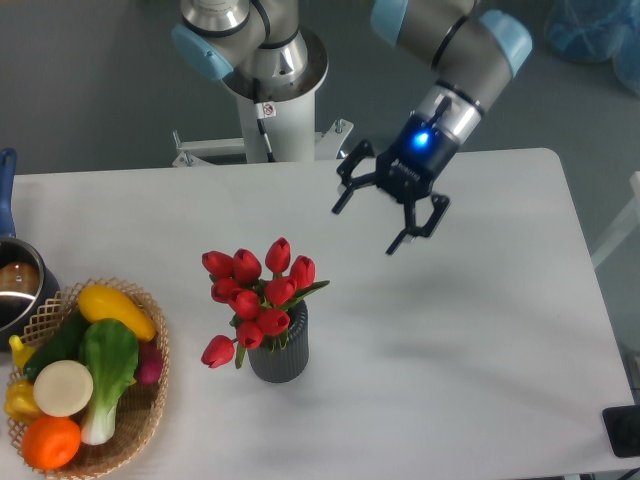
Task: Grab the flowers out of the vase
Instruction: 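Lower the open gripper around the tulip stems above the grey vase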
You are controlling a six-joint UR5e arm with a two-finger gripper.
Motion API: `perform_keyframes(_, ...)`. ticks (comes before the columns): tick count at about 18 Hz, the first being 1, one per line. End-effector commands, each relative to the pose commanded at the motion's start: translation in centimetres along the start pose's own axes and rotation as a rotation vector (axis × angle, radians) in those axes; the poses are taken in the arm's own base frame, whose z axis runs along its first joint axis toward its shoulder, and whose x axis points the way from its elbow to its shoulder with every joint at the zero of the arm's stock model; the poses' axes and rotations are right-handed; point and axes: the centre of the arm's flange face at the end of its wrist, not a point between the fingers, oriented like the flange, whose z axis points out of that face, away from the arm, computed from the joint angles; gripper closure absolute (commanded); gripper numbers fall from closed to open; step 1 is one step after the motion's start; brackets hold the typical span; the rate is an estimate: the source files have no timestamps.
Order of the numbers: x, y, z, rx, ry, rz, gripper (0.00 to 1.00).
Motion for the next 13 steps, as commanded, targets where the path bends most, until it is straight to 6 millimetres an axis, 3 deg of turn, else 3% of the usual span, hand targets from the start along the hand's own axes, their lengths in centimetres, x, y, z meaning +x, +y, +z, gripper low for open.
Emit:
perform_keyframes(8,-0.6,-0.4,3.4,0.075,0.057,0.002,0.0)
perform_keyframes(13,-0.9,0.6,6.0,0.076,0.08,0.037,0.0)
